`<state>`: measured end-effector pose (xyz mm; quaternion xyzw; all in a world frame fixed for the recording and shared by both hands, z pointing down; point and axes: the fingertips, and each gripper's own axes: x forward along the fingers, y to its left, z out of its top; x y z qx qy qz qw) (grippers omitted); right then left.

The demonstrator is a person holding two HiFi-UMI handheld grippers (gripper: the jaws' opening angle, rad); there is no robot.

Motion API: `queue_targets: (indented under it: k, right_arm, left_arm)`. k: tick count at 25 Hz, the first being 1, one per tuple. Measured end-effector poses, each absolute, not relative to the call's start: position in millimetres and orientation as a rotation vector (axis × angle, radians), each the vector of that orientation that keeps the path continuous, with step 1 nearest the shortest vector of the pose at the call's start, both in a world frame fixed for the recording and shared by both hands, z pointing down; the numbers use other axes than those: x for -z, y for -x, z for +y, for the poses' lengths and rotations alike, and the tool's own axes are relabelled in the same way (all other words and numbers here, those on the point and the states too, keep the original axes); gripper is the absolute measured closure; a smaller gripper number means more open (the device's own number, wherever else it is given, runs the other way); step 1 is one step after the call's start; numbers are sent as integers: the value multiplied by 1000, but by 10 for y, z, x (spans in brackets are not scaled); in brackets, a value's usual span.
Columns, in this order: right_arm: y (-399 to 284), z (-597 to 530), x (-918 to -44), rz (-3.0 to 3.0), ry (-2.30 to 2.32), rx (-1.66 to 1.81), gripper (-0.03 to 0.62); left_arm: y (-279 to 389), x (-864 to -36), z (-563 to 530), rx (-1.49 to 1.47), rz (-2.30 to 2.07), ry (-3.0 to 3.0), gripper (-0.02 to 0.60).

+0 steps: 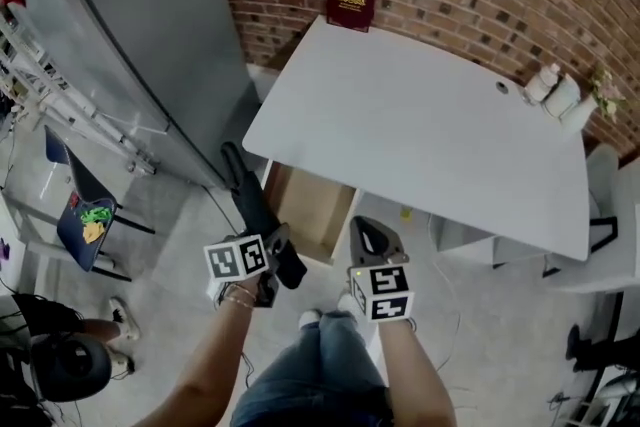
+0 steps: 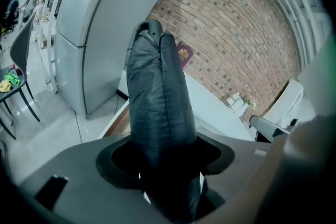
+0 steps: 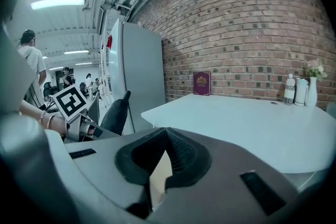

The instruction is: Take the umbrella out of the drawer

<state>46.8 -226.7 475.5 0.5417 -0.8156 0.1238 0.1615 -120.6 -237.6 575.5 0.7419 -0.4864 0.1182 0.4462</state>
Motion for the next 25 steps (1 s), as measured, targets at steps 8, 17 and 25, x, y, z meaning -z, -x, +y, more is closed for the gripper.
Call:
queue_targets:
  k: [8,17,25]
  right_arm:
    - [-487,-2276,-4262,-2387,-1539,-232,601]
    - [-612,-2210,-3758,-2471,-1559,-125,601]
    - [-649,-2085,-3130,-2507,-1593,8,601]
  left_arm:
    - [1191,-5030,-2423,-265,-1332,-2043,313]
    - [1138,-4211,-2339,-253,-1478,-2254,313]
    - [1077,-3565,-2217,-178,-1574,-2376,313]
